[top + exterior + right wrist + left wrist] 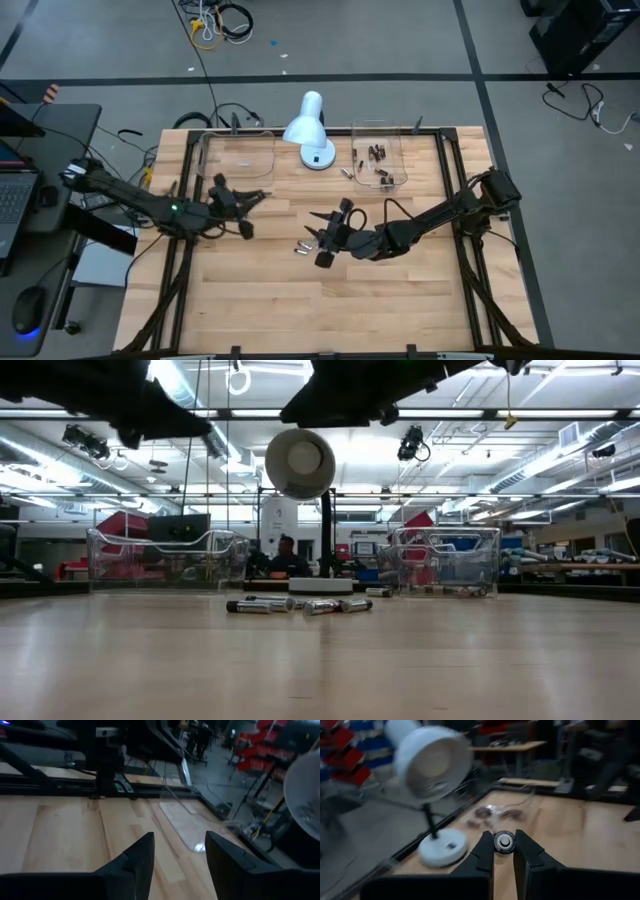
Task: Sort batteries
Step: Put the black battery in the transparent bin
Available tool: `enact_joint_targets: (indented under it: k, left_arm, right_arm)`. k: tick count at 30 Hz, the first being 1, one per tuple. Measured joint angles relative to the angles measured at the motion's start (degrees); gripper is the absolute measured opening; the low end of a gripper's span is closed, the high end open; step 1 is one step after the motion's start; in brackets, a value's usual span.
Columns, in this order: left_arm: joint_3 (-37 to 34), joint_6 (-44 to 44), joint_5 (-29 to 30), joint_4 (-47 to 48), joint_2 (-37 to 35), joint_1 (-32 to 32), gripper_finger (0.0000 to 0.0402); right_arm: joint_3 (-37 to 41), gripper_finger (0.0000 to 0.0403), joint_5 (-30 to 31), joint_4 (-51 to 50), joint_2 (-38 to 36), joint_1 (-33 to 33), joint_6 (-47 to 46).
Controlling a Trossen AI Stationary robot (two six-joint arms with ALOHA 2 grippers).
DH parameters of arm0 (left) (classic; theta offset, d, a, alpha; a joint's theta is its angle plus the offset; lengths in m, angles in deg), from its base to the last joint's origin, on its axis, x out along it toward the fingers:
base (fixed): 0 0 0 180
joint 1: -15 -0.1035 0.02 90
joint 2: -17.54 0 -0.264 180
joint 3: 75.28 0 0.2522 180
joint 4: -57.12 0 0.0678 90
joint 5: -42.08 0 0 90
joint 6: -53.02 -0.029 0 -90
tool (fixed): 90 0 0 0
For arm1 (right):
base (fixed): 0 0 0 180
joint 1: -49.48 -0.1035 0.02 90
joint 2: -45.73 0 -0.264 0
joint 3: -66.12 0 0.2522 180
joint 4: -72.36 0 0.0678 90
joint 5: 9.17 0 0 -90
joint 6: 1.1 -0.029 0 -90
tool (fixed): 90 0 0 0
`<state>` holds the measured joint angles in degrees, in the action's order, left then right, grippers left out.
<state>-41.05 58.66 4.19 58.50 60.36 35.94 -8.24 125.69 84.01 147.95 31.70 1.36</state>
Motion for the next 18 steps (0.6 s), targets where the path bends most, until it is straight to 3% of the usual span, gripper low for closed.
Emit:
enact_joint_targets:
  k: [8,18]
  left_arm:
    - [0.0,7.3,0.5,19.2,-13.5,-5.4,0.002]
    - [0.0,11.1,-1.7,31.8,-17.4,-18.5,0.002]
  right_arm:
    - [0.0,0.0146,-1.4,-6.7,-1.9,1.4,-7.3]
    - [0.0,0.0137,-2.7,-8.7,-1.9,2.1,-10.3]
